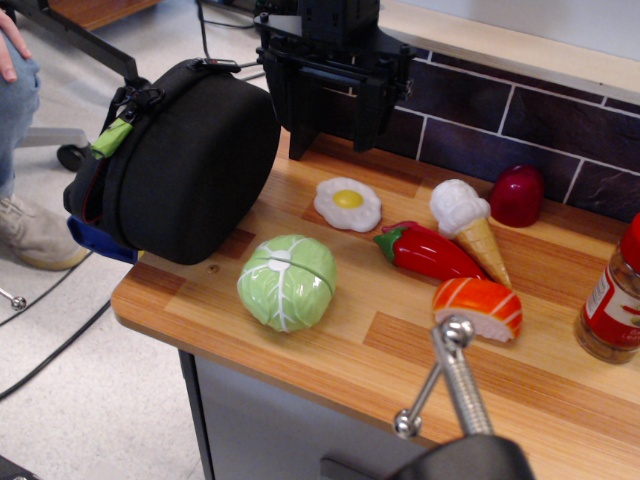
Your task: Zip zipper bag
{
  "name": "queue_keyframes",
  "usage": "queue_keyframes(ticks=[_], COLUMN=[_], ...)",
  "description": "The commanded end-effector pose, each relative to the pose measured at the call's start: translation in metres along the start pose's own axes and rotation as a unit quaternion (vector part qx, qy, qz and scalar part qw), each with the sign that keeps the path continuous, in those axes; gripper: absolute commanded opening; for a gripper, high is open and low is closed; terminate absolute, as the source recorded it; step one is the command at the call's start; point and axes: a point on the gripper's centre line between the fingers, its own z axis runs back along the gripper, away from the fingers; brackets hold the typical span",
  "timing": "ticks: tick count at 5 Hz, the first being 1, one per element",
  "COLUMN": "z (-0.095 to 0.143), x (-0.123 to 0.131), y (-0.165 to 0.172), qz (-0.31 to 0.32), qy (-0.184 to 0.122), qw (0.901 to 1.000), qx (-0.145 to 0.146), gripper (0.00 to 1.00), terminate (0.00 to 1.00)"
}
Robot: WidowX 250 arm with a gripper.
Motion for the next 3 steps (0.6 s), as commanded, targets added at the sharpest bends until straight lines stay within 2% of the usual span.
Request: queue_keyframes(ticks=[1,2,3], z=[0.000,0.020,0.048], x=[0.000,-0.011,-0.031], y=[0.000,0.007,0.021], qz=[0.000,-0.050,-0.094], qy=[0.000,0.029,0.047], qw=[1.0000,0.9978,0.9936], qx=[0.000,0.033,0.043], gripper=[1.00,1.00,1.00], terminate=[0.00,0.00,0.00])
